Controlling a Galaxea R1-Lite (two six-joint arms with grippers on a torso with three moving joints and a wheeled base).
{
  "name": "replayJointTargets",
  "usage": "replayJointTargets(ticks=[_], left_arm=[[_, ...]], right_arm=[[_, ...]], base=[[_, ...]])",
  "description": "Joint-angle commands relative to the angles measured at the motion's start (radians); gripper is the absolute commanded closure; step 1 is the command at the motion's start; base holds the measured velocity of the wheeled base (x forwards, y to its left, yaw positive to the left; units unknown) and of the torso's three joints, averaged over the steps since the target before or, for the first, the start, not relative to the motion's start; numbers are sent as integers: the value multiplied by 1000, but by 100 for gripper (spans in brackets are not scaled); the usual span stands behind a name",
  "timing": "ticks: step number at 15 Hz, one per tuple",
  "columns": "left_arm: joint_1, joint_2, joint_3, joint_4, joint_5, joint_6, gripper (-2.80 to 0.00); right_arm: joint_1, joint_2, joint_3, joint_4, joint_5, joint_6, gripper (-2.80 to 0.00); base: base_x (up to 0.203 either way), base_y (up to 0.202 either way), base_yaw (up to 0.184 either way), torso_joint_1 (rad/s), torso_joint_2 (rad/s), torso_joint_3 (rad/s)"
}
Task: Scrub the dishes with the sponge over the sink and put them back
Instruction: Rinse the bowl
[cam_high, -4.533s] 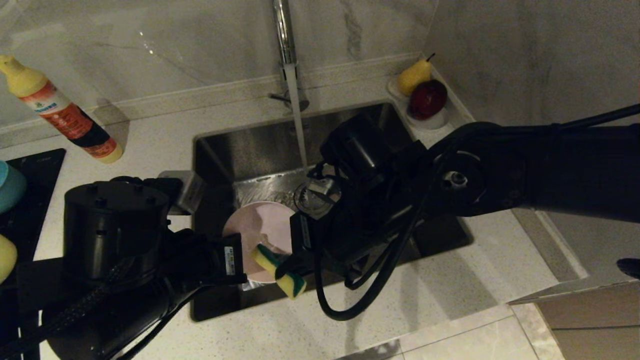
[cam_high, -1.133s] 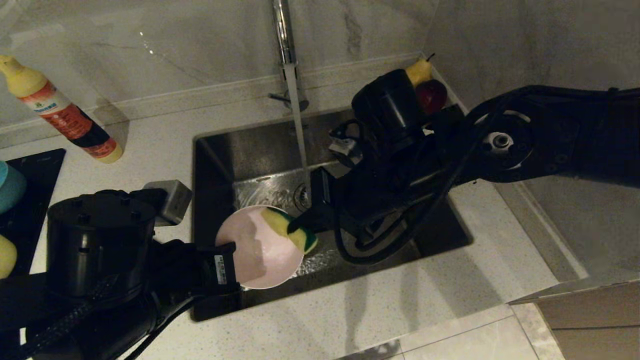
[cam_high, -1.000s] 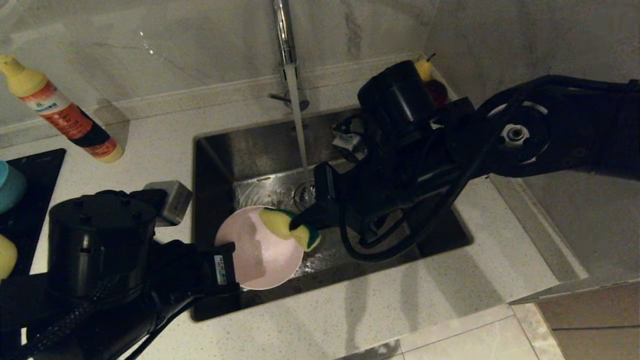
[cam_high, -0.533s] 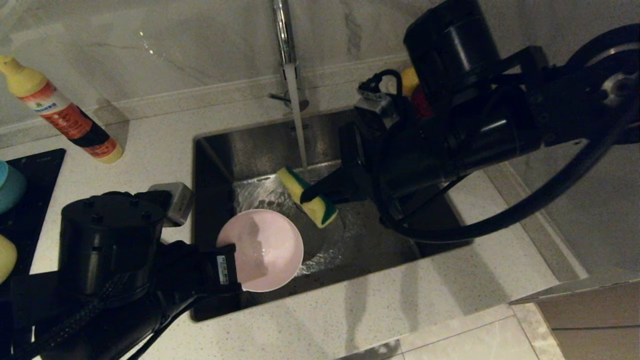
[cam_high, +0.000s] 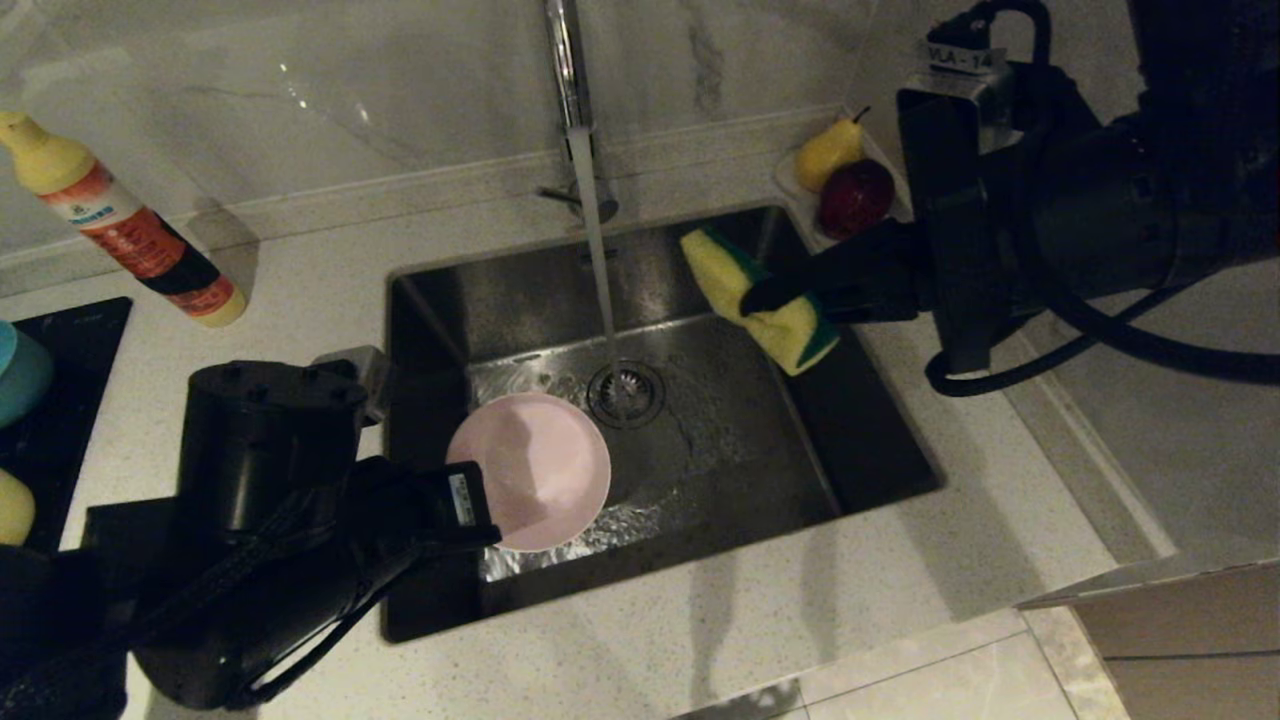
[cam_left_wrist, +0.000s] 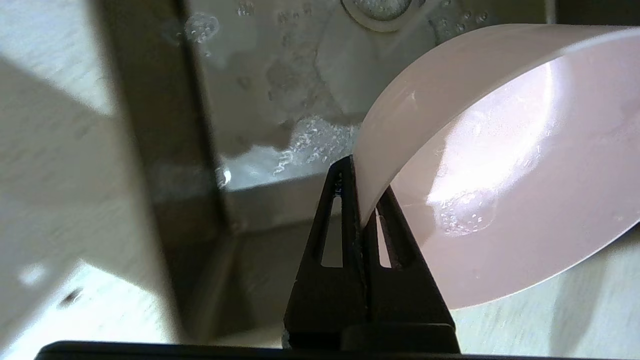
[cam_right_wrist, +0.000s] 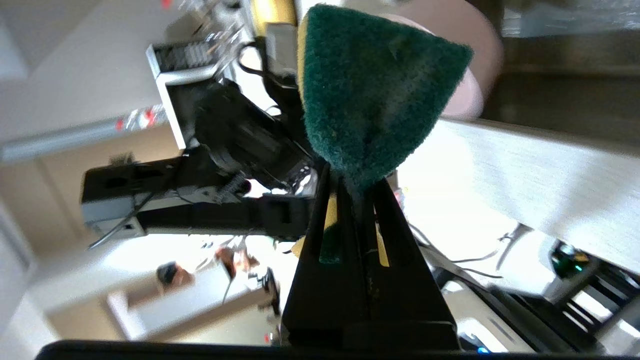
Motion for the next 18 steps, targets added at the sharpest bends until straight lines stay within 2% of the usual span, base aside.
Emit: replayJointTargets(ticks=[1,4,7,10,13,18], left_arm=[[54,125,-88,1,-5,-22,0],[98,258,-234,30,-10,-85,0],[119,359,-370,117,-21,-162,0],[126,414,-525,248,-90,-236,0],[127,468,-676,348,-154,-275,0],[146,538,-795,444,-165,-352,0]], right_arm=[[-97,-117,93,0,10,1,0],[-173,-172,176,-7,63,-2,0],[-190,-203,220,-11,73,-4,0],[-194,-220,243,-17,73,-6,0],[-201,-245,284,-45,73,-7,0],[-202,-272,367,-108,75,-5,0]], base=[[0,0,0,0,0,0],[0,0,0,0,0,0],[0,0,0,0,0,0],[0,0,0,0,0,0],[0,0,0,0,0,0],[0,0,0,0,0,0]])
